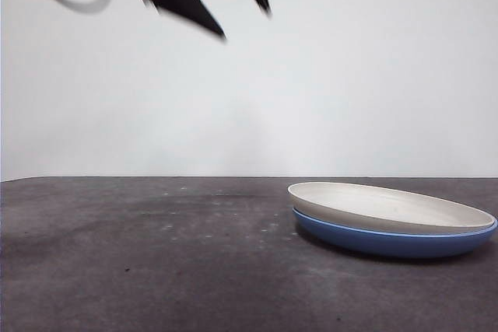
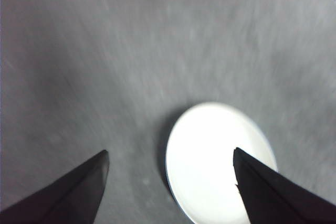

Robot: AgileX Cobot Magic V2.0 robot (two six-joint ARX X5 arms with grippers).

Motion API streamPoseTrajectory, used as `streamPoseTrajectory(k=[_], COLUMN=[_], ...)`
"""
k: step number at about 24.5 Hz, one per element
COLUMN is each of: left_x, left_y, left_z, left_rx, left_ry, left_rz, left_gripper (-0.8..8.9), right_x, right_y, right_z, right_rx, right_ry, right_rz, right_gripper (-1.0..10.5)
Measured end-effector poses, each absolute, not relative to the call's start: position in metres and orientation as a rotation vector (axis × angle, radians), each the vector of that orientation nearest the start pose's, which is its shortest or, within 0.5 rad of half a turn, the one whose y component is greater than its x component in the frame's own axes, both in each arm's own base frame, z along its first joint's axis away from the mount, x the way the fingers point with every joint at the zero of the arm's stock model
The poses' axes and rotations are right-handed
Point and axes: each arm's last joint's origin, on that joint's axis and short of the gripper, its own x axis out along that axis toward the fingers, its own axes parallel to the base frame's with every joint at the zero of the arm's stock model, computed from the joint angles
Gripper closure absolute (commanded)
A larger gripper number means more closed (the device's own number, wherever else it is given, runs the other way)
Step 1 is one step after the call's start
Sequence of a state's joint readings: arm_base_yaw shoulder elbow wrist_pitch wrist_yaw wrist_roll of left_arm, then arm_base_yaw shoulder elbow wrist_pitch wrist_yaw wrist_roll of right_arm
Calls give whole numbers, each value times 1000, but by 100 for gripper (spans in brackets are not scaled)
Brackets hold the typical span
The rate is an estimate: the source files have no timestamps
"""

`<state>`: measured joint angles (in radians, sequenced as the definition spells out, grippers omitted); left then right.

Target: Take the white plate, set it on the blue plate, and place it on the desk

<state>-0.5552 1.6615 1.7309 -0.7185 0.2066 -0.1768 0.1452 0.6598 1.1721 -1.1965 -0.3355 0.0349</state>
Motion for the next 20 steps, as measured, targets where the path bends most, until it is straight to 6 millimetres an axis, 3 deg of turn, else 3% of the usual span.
streamPoseTrajectory(k=[4, 6, 10, 14, 20], left_x=[258, 237, 204, 171, 150], left_y=[-149, -130, -113, -102, -97], left_z=[437, 439, 397, 357, 342], left_rx=[-56, -50, -27, -75, -115], left_ry=[586, 564, 646, 747, 821], left_rz=[-652, -635, -646, -820, -985], left_gripper=[430, 430, 430, 436, 439], right_x=[67, 67, 67, 67, 66], right_y=[19, 19, 19, 19, 19], right_z=[378, 378, 378, 377, 376], right_rx=[99, 99, 98, 99, 101], right_ry=[696, 696, 696, 702, 716], right_rz=[450, 450, 450, 449, 448], right_gripper=[543, 543, 543, 543, 543])
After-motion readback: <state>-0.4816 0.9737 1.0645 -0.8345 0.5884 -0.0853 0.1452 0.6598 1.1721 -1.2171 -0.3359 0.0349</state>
